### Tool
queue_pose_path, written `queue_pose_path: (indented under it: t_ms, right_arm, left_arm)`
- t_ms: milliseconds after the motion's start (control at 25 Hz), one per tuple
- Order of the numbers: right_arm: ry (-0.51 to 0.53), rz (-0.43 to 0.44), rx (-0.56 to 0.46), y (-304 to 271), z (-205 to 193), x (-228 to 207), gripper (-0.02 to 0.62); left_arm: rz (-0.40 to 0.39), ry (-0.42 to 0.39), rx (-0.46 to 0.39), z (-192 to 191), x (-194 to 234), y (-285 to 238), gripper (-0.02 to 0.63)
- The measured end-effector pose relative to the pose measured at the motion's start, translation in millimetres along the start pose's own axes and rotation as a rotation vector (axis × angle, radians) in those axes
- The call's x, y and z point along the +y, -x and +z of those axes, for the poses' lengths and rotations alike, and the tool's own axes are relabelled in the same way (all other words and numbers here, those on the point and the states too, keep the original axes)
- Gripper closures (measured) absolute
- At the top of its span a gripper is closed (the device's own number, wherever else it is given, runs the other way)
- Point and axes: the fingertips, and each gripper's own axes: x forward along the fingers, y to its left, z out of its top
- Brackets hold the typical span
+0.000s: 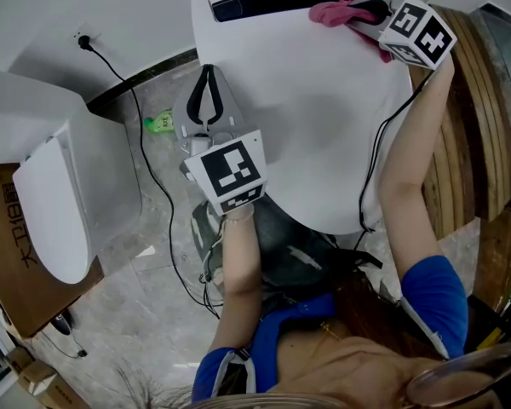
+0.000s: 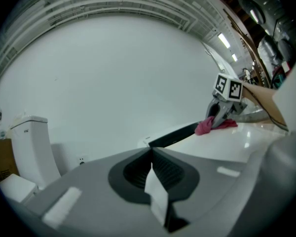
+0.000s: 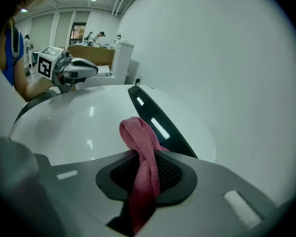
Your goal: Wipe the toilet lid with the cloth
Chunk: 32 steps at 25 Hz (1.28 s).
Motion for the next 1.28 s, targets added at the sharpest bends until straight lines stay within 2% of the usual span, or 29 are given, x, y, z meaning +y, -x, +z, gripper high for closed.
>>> queue_pose_path:
  t_ms: [480, 800, 1080, 1280]
  right_arm:
    - [-0.09, -0.045, -0.002, 10, -25, -14, 0.517]
    - [-0.112, -0.076, 0.017, 14, -38, -22, 0.515]
    - [-0.132, -0.126, 0.073, 21, -54, -31, 0.515]
    - [-0.139, -0.129, 0.076, 21, -55, -31, 0.518]
  left_arm:
    - [-0.002, -0.025, 0.014, -4, -5, -1, 0.603]
    - [-0.016, -0.024, 0.017, -6, -7, -1, 0.603]
    - [-0.015, -0.038, 0.02, -6, -9, -1, 0.603]
    - [-0.015, -0.043, 0.023, -7, -9, -1, 0.603]
